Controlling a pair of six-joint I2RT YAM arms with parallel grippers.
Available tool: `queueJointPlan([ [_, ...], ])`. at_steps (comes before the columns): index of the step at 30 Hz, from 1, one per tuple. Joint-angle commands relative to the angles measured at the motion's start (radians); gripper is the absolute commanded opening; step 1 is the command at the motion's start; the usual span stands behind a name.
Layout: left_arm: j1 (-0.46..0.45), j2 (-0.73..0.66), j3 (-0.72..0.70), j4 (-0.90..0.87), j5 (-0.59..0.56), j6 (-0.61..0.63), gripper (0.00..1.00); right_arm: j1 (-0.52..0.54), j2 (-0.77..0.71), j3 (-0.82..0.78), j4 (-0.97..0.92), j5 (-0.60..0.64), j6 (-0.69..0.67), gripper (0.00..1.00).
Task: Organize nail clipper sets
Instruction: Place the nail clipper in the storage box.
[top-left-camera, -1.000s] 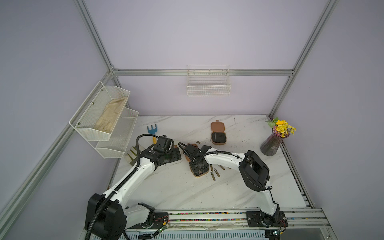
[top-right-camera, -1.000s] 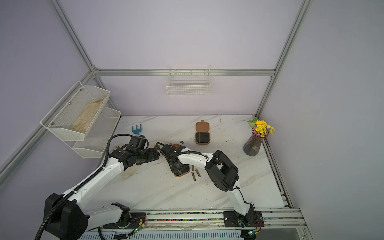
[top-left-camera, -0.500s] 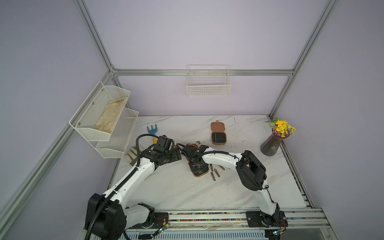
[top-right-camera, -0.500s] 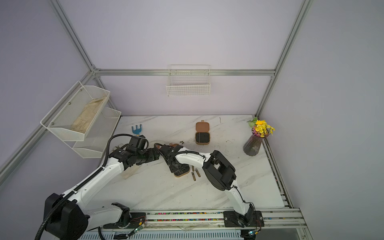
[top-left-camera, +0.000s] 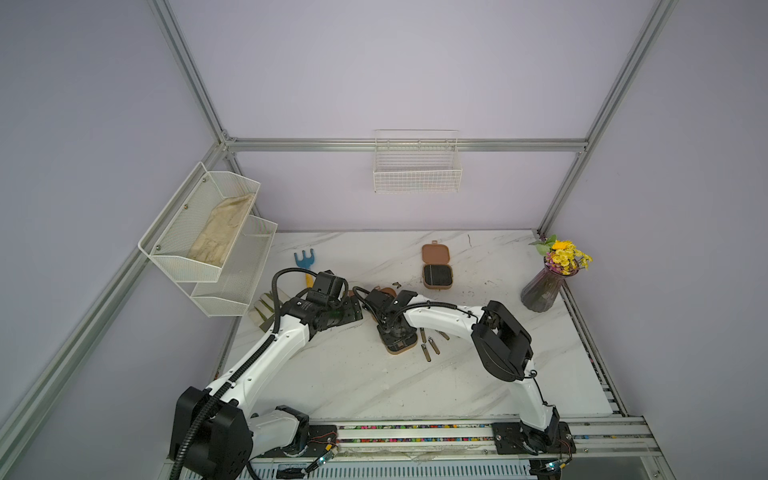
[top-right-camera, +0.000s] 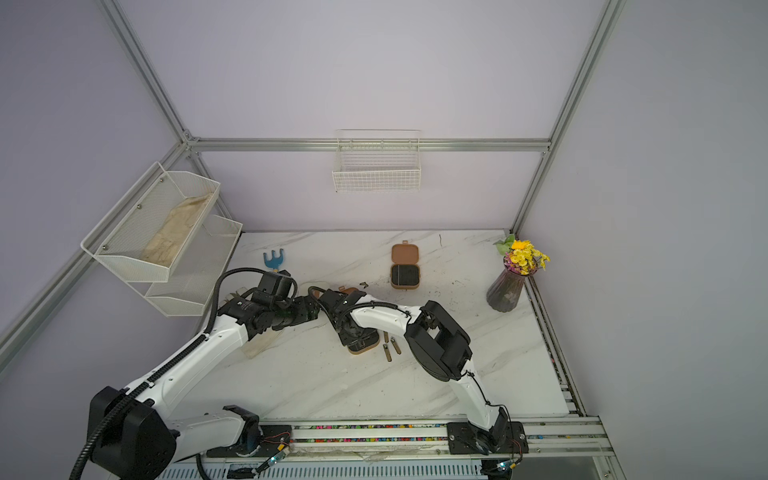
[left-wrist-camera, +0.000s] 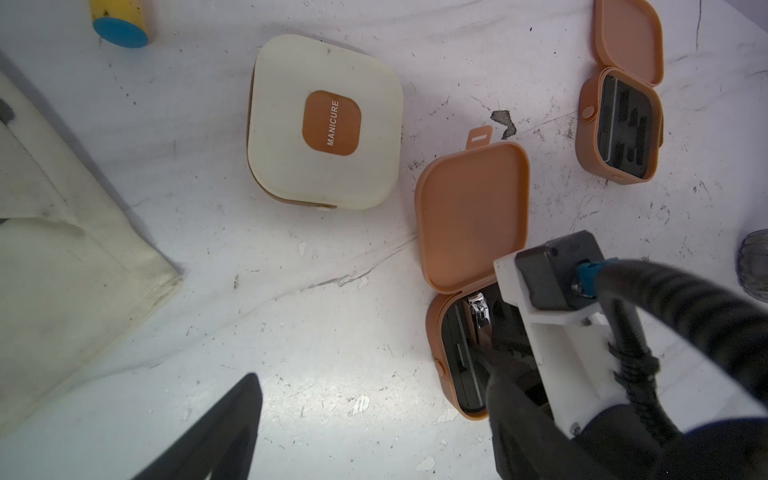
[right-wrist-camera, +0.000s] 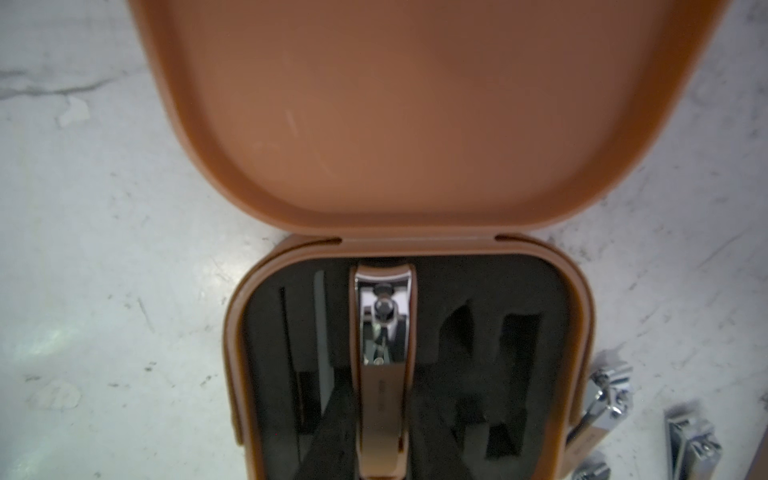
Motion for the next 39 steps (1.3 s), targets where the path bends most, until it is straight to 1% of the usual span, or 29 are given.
queueJointPlan([
  [1,0.007,-0.032,-0.042,0.026,-0.003,0.012,0.84,0.0,0.124,-0.078,-0.048,-0.038,-0.001,0.12],
  [6,0.007,-0.032,-0.037,0.022,-0.004,0.014,0.84,0.0,0.069,-0.016,-0.052,-0.02,0.005,0.22],
  [11,0.007,-0.032,-0.038,0.021,-0.006,0.014,0.84,0.001,0.042,0.047,-0.063,-0.006,0.011,0.3],
  [15,0.007,-0.032,-0.036,0.02,-0.006,0.014,0.84,0.0,0.031,0.074,-0.076,-0.003,0.011,0.32],
  [28,0.007,-0.014,-0.024,0.021,-0.003,0.015,0.84,0.0,-0.065,0.077,-0.048,-0.007,0.014,0.32],
  [33,0.007,-0.013,-0.026,0.023,-0.004,0.015,0.84,0.0,-0.091,0.05,-0.013,-0.008,0.014,0.25],
  [39,0.007,-0.015,-0.029,0.023,-0.006,0.017,0.84,0.0,-0.124,-0.013,0.088,-0.009,0.02,0.22],
])
